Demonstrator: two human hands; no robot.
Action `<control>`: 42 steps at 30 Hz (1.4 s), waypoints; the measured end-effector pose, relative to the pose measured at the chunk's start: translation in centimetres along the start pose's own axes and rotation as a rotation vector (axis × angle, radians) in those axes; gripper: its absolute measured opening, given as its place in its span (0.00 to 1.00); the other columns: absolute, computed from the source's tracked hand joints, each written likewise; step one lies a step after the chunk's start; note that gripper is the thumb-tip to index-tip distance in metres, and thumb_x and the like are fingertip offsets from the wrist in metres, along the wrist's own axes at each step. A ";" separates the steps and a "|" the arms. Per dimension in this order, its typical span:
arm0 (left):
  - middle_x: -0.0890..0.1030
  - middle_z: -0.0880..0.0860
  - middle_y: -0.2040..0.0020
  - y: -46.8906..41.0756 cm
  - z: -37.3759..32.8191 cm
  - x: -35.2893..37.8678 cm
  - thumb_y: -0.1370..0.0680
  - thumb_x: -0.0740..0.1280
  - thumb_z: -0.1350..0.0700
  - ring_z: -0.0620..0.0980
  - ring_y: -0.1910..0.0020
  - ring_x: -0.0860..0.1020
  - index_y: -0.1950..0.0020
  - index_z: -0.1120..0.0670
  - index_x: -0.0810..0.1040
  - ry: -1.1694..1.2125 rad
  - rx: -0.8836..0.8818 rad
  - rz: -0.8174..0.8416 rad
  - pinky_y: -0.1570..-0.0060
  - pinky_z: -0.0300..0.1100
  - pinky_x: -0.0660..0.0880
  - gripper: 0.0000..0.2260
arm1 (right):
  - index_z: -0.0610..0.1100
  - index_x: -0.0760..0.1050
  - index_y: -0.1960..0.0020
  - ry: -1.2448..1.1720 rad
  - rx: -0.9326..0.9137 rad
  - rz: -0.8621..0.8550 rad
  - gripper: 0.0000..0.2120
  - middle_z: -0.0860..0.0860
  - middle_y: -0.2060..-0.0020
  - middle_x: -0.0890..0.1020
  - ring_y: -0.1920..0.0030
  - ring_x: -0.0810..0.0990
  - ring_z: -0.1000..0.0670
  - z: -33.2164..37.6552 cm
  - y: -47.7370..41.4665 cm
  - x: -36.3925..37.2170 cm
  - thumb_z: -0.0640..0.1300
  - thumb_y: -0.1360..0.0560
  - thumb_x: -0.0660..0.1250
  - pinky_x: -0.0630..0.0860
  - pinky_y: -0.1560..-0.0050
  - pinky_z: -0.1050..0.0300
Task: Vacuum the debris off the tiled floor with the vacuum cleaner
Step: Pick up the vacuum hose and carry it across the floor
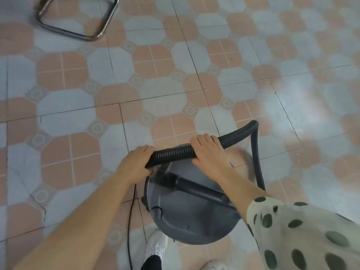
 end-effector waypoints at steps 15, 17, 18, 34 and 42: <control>0.74 0.48 0.66 -3.2 -20.0 -22.2 0.30 0.70 0.55 0.49 0.68 0.73 0.52 0.51 0.69 -0.002 0.154 -0.259 0.70 0.41 0.68 0.12 | 0.36 0.58 0.25 -0.108 0.376 -0.260 0.35 0.41 0.28 0.66 0.28 0.65 0.40 -11.8 2.5 -19.1 0.37 0.28 0.68 0.62 0.28 0.44; 0.73 0.49 0.66 -3.4 -23.4 -24.5 0.30 0.70 0.55 0.49 0.67 0.73 0.52 0.52 0.69 -0.036 0.176 -0.293 0.71 0.39 0.64 0.12 | 0.35 0.56 0.24 -0.125 0.398 -0.269 0.37 0.39 0.26 0.64 0.26 0.63 0.39 -13.2 4.0 -21.2 0.36 0.29 0.66 0.60 0.26 0.44; 0.73 0.49 0.65 -3.5 -25.1 -25.7 0.30 0.70 0.55 0.51 0.66 0.74 0.51 0.52 0.69 -0.044 0.186 -0.308 0.71 0.40 0.64 0.12 | 0.35 0.56 0.23 -0.117 0.403 -0.252 0.36 0.39 0.26 0.63 0.26 0.62 0.39 -13.8 4.9 -22.2 0.36 0.29 0.66 0.59 0.26 0.44; 0.79 0.55 0.57 -3.5 -52.0 -35.9 0.30 0.73 0.48 0.53 0.61 0.78 0.48 0.60 0.75 0.362 0.285 -0.448 0.70 0.38 0.68 0.20 | 0.42 0.51 0.21 -0.285 0.478 -0.295 0.39 0.49 0.23 0.59 0.24 0.57 0.48 -19.2 18.0 -36.7 0.56 0.24 0.64 0.50 0.25 0.54; 0.77 0.60 0.52 -2.8 -59.3 -27.2 0.27 0.70 0.56 0.60 0.55 0.78 0.40 0.64 0.71 0.771 0.120 -0.251 0.55 0.50 0.77 0.20 | 0.44 0.49 0.22 -0.404 0.721 -0.340 0.47 0.48 0.30 0.68 0.32 0.68 0.46 -22.5 24.6 -38.0 0.63 0.29 0.68 0.63 0.31 0.52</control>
Point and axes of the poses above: each hand's wrist, its own y-axis away from the middle knuckle, its own x-axis out of the palm, z = x × y, the point moved 9 cm from there along -y, towards the middle knuckle
